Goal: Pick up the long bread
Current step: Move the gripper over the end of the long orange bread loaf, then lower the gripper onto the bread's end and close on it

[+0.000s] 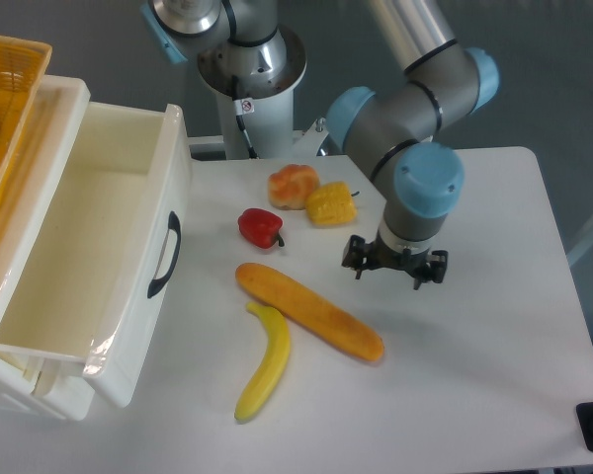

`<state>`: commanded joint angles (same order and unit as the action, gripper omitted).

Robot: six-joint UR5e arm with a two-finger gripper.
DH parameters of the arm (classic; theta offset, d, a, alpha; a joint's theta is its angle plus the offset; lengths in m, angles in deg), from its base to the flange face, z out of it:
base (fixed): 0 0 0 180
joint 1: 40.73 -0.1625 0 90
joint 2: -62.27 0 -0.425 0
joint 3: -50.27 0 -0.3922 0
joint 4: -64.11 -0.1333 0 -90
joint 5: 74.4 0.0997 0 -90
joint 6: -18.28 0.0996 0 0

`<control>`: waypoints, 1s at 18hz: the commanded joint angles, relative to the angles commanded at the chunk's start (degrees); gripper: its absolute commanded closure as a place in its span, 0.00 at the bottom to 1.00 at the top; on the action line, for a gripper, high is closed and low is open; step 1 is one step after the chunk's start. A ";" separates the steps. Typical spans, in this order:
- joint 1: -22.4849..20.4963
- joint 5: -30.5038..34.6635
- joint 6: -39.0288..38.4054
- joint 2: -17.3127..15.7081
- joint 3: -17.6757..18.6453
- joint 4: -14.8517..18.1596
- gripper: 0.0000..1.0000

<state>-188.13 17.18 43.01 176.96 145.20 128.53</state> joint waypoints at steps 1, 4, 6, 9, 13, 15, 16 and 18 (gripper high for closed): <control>0.44 -0.18 -2.29 0.88 0.00 -0.17 0.00; 1.23 -0.35 -9.76 3.34 -0.35 -0.44 0.00; 1.32 -0.53 -15.30 3.96 -1.40 -0.53 0.00; 1.32 -2.45 -19.88 5.10 -2.81 -0.62 0.00; 1.58 -3.52 -26.04 7.64 -5.88 -0.62 0.00; 2.38 -3.43 -28.76 9.41 -7.64 -0.62 0.00; 2.46 -3.43 -29.12 9.76 -7.99 -0.62 0.00; 2.47 -3.52 -29.30 9.76 -8.09 -0.62 0.00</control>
<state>-185.66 13.67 13.71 186.73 137.11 127.92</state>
